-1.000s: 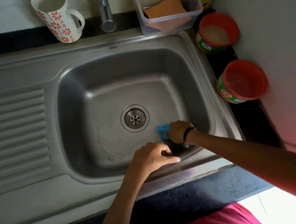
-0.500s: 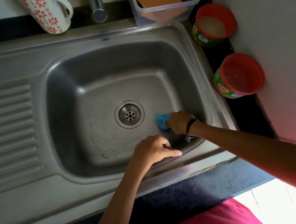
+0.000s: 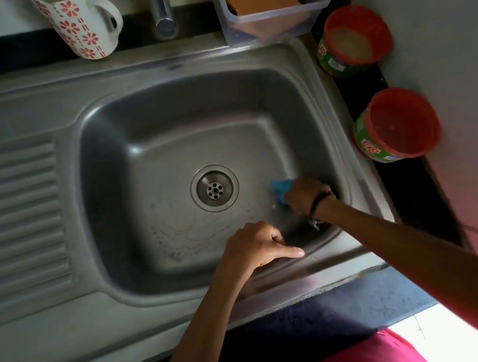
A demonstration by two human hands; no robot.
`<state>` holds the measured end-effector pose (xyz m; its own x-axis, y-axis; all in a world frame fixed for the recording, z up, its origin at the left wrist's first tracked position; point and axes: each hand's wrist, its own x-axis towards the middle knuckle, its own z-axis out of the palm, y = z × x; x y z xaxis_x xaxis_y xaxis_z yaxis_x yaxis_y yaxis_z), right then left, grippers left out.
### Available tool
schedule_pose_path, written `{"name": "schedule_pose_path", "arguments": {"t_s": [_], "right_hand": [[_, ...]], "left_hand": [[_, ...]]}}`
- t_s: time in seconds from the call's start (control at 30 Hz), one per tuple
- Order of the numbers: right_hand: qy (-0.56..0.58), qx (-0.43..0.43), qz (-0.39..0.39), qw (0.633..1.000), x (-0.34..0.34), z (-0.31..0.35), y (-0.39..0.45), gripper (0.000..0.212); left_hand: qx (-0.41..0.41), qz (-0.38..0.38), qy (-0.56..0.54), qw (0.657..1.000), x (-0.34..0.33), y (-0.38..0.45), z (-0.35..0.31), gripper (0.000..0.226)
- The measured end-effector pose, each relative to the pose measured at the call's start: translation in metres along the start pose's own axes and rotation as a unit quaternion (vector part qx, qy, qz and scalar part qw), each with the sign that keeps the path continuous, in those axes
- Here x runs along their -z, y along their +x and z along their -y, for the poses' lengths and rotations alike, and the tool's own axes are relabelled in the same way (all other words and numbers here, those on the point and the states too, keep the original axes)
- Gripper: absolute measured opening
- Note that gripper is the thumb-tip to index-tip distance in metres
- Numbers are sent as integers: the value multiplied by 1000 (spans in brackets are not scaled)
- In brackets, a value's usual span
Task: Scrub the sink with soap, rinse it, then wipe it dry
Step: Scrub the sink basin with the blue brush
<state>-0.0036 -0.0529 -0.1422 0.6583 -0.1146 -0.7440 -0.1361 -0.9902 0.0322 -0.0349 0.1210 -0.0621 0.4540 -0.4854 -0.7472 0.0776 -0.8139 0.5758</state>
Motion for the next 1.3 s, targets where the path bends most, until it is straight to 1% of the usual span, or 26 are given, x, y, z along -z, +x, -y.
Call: {"name": "schedule_pose_path", "arguments": {"t_s": [0.03,0.1,0.13,0.2,0.27,0.33,0.37,0.4,0.47,0.53,0.57,0.6,0.63,0.67,0.7,0.77,0.83,0.87,0.93,0.97,1.0,1.07,1.1,1.13,1.23,1.3], "right_hand": [[-21,10,7,1000,3,3,0,44],[-56,35,-31,997,32,10,17,42],[-47,34,-59,997,53,15,27,42],[42,32,-97,994,93,22,48,44],[98,10,-126,987,114,24,60,46],[124,8,-138,983,101,19,57,45],[113,2,-120,986,85,16,47,45],[92,20,-112,989,63,12,35,45],[18,39,-56,998,20,9,3,44],[-13,39,7,999,3,8,-22,45],[-7,40,2,999,8,7,-23,45],[-20,51,-20,998,20,9,-15,46],[-5,56,-44,997,35,11,-1,45],[31,40,-69,996,52,16,14,46],[98,22,-96,990,68,20,29,47],[213,-32,-146,966,90,21,59,51],[248,-27,-141,958,87,21,68,50],[231,0,-126,965,78,22,60,48],[190,84,-96,973,45,19,30,44],[169,113,-67,977,31,21,9,43],[129,123,-23,984,15,25,-11,42],[34,124,16,992,4,38,-38,42],[19,127,-3,992,10,46,-41,43],[50,137,-23,989,20,54,-36,43],[184,90,-80,975,54,73,14,47],[215,75,-99,969,62,81,32,49]], "left_hand": [[1,3,1,1000,1,0,-1,42],[-2,2,4,1000,2,1,-3,42],[-4,1,6,1000,3,1,-3,41],[-2,1,5,1000,5,1,-2,41],[0,5,4,1000,5,1,-3,42],[-1,8,5,1000,5,2,-4,43],[-2,8,8,1000,4,2,-4,44],[-3,7,10,1000,3,2,-3,44],[-5,11,10,1000,2,3,-2,44],[-7,20,9,1000,2,4,-2,46],[-6,23,8,1000,3,4,-2,47],[-6,24,9,1000,4,5,-3,47],[-5,22,11,1000,6,4,-3,46],[-5,20,14,1000,7,4,-4,45],[-6,18,17,1000,8,3,-5,45],[-8,10,29,1000,8,-1,-6,46],[-13,-3,45,999,7,-5,-4,43],[-16,-5,49,999,7,-7,-1,41],[-15,1,54,998,9,-13,3,40],[-13,7,62,998,10,-16,5,41],[-10,13,71,997,13,-18,7,41],[-3,22,78,997,17,-22,12,40],[0,24,79,997,19,-24,15,38],[4,23,82,996,21,-26,18,35],[12,24,84,996,26,-35,28,29],[21,34,73,997,30,-42,37,25]]}}
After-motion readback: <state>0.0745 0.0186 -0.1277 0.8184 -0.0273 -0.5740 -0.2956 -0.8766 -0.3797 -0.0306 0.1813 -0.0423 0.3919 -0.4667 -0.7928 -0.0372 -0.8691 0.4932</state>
